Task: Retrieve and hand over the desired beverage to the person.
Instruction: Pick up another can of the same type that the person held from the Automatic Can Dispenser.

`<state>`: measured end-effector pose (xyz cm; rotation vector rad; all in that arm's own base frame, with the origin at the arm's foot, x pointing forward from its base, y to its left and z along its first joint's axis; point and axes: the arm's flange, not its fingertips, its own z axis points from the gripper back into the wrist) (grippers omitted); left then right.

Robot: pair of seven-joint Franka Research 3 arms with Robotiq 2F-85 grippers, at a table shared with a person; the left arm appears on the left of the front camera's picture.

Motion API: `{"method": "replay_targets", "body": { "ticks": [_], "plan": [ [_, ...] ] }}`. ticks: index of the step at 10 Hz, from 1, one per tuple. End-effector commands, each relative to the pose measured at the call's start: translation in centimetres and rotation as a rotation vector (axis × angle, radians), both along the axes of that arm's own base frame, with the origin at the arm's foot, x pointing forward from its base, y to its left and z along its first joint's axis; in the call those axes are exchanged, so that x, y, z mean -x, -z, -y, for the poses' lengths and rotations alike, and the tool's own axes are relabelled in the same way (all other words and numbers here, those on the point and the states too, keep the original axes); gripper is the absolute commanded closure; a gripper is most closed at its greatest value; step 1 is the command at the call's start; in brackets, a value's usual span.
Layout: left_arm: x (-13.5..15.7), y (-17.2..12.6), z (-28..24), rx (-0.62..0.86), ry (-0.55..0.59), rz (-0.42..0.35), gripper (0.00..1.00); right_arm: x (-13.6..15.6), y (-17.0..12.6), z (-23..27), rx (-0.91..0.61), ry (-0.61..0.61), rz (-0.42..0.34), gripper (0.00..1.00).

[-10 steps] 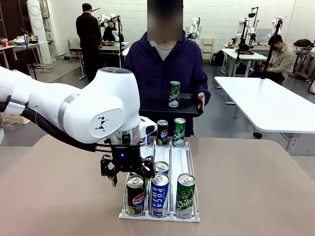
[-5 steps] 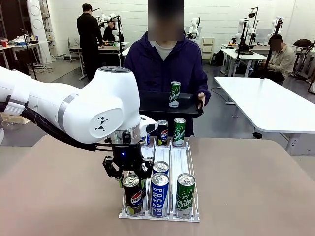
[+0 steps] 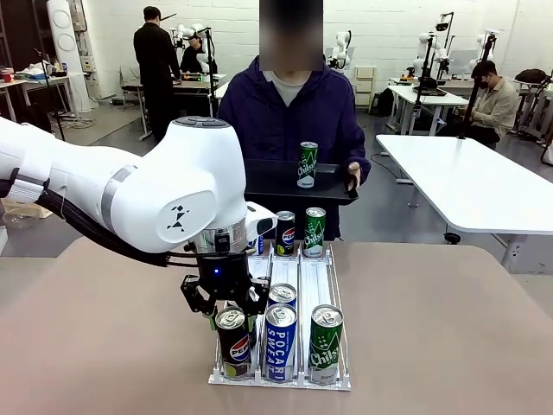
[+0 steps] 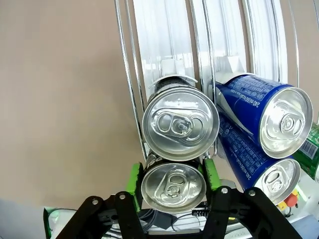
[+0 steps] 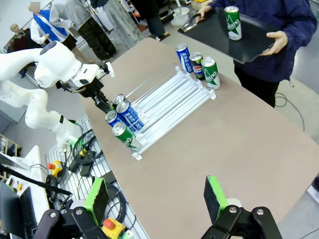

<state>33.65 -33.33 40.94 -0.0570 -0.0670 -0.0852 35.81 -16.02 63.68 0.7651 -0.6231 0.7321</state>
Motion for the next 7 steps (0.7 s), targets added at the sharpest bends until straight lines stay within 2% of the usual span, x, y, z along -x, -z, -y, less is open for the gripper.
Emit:
{"method": "replay_targets", "body": {
  "ticks": [1,2,3,4,7],
  "plan": [
    [1.4,-0.7,-0.3,0.01,0.054,-0.02,1.0,-0.2,0.0,-0.1,-0.03,-0.012,0.021,0.0],
    [2.6,-3.4,0.1,0.012,0.107,0.001,1.0,-0.2,0.0,-0.1,-0.03,-0.012,0.021,0.0],
    [4.2,-7.6,0.1,0.001,0.143,0.052,1.0,-0.2,0.0,-0.1,-0.03,-0.012,0.021,0.0],
    [5.3,-10.9,0.0,-0.024,0.167,0.054,1.0,-0.2,0.0,-0.1,-0.03,-0.012,0.021,0.0],
    [5.9,-20.1,0.6,-0.089,0.241,0.041,1.0,-0.2,0.0,-0.1,-0.03,-0.012,0.021,0.0]
  ]
}}
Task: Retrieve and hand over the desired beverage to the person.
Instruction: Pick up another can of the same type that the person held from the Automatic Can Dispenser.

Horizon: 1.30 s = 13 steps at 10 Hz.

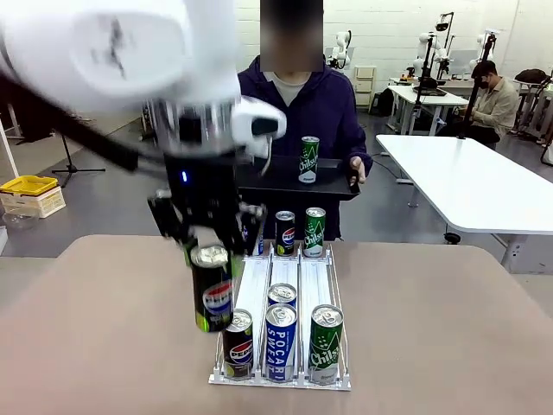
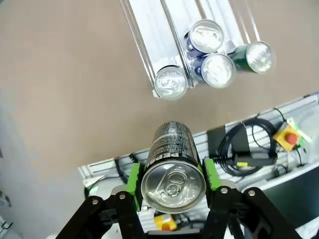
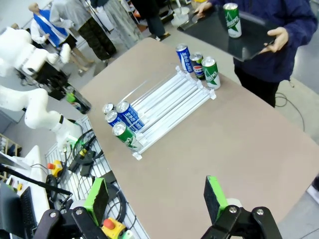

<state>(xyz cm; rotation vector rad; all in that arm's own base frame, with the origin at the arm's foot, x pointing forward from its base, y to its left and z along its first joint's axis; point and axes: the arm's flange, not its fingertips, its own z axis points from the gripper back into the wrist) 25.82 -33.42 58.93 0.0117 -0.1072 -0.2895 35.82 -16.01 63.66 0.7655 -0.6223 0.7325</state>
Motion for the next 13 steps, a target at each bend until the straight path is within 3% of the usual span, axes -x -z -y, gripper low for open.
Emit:
{"method": "replay_targets", "body": {
  "ticks": [1,3,5,7,10,13],
  "plan": [
    [-2.9,-4.8,0.8,-0.018,0.054,0.0,1.0,-0.2,0.0,-0.1,-0.03,-0.011,0.022,0.0],
    [-6.4,-9.5,1.4,-0.004,0.074,0.027,1.0,-0.2,0.0,-0.1,-0.03,-0.011,0.022,0.0],
    [-11.8,-12.3,3.0,0.015,0.069,0.003,1.0,-0.2,0.0,-0.1,-0.03,-0.011,0.022,0.0],
    [-14.5,-14.5,5.3,0.067,0.074,0.051,1.0,-0.2,0.0,-0.1,-0.03,-0.011,0.022,0.0],
    [-16.6,-13.9,9.3,0.06,0.053,0.058,1.0,-0.2,0.0,-0.1,-0.03,-0.011,0.022,0.0],
    [-16.7,-13.2,9.9,0.035,0.041,0.048,1.0,-0.2,0.0,-0.1,-0.03,-0.011,0.022,0.0]
  ]
}}
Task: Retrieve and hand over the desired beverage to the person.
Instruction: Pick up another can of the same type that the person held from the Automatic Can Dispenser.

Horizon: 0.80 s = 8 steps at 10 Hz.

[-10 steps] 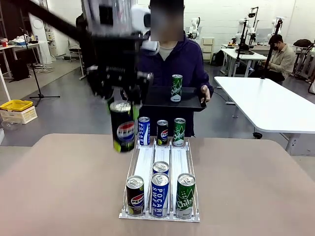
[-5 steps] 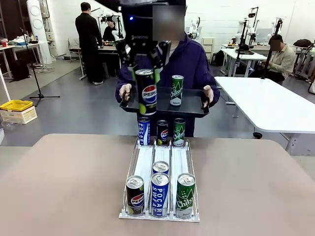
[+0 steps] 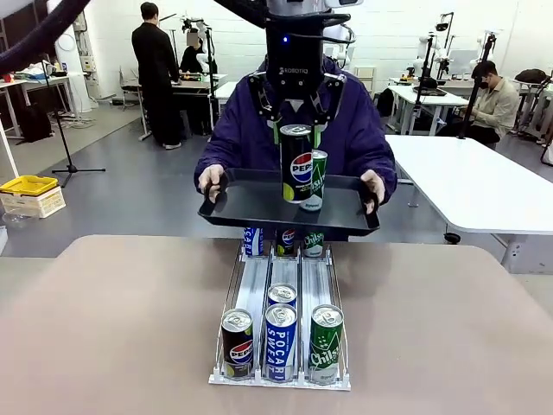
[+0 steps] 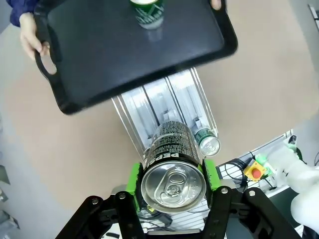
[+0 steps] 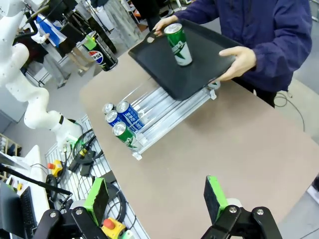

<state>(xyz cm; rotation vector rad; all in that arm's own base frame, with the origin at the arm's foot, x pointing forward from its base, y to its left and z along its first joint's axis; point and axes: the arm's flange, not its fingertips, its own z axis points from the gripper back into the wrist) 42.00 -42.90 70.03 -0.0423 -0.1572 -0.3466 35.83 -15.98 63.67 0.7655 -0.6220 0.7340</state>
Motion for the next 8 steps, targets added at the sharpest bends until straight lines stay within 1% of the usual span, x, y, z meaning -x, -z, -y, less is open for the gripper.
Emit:
{"method": "replay_targets", "body": {
  "ticks": [1,8],
  "plan": [
    [0.24,-0.28,-0.1,0.012,0.004,0.006,1.0,-0.19,-0.02,-0.05,-0.03,-0.01,0.022,0.0],
    [0.24,-0.28,-0.1,0.012,0.004,0.006,1.0,-0.19,-0.02,-0.05,-0.03,-0.01,0.022,0.0]
  ]
}}
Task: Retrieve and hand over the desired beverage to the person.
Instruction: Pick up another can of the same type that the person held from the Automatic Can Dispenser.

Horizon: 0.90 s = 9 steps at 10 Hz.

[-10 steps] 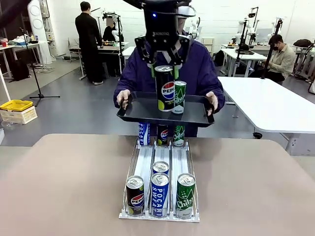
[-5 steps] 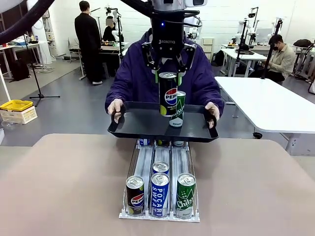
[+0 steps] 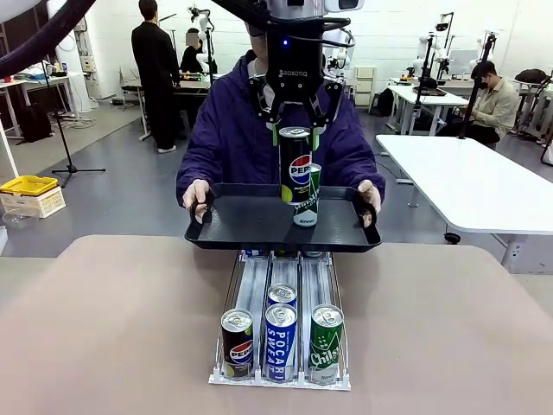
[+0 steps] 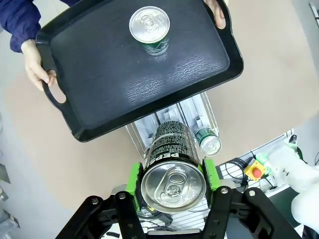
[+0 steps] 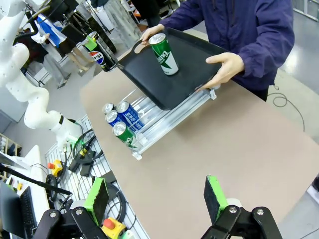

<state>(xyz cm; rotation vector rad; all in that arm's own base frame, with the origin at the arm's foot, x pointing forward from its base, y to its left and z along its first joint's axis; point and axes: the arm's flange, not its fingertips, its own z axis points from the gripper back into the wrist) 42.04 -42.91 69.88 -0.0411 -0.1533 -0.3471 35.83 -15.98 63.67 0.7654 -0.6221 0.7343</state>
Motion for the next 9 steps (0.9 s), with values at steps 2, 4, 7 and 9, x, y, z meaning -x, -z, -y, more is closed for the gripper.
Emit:
{"method": "replay_targets", "body": {
  "ticks": [2,4,7,9],
  "plan": [
    [0.3,-0.4,-0.1,0.014,0.003,0.01,1.0,-0.2,0.0,0.0,-0.03,-0.009,0.021,0.0],
    [0.3,-0.4,-0.1,0.014,0.003,0.01,1.0,-0.2,0.0,0.0,-0.03,-0.009,0.021,0.0],
    [-1.3,-0.4,-1.9,0.015,0.056,-0.009,0.42,-0.2,0.0,0.0,-0.03,-0.009,0.021,0.0],
    [-3.3,-0.9,-5.3,0.037,0.109,-0.045,0.42,-0.2,0.0,0.0,-0.03,-0.009,0.021,0.0]
  ]
}}
